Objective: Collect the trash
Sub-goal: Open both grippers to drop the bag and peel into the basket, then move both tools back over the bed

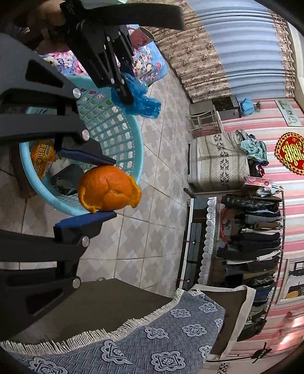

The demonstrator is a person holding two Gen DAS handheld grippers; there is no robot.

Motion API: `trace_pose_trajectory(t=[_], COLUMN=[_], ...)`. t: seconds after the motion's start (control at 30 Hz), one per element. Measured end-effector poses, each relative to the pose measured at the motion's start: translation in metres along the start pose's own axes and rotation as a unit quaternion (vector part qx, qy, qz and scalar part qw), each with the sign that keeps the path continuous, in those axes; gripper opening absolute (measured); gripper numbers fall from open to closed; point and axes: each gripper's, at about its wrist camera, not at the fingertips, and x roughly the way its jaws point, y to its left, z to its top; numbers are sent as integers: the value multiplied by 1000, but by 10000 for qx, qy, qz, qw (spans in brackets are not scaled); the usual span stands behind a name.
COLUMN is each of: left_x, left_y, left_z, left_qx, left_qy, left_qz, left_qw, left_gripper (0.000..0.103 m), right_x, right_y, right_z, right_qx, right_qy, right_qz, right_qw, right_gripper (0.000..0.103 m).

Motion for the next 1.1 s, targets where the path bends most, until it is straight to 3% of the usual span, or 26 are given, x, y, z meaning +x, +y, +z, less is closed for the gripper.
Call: trace_pose_trajectory(t=[0.13,0.3,0.47,0.87,0.93,1.0,1.1], left_x=[-4,-14,-30,-64,-72,-80,-92], left_y=[7,28,53,89,94,97,104], left_z=[6,11,15,6,1,-4,-12], left_qx=[-67,-183,-272,-527,-559,-594,-599], left_qy=[-100,-226,-451,-615,-630,-663,-684], left_qz=[151,408,949,1225,1271,1329,1446], left_qw=[9998,9987,9941,9892,9883,9871,9853], left_gripper=[64,73,93,97,97,97,97], right_x=[8,15,24,64,67,66,61], right_y=[1,4,12,50,52,55,61], right_z=[-3,-8,-11,-6,-5,-4,-3], right_qx=[-11,11,9,-44,-34,-24,-75], right_qy=[46,133,205,434,455,369,278], right_qz=[-2,13,55,94,106,54,-16], right_qw=[10000,9999,9998,9990,9989,9993,9996], right_gripper=[39,39,39,40,48,74,78])
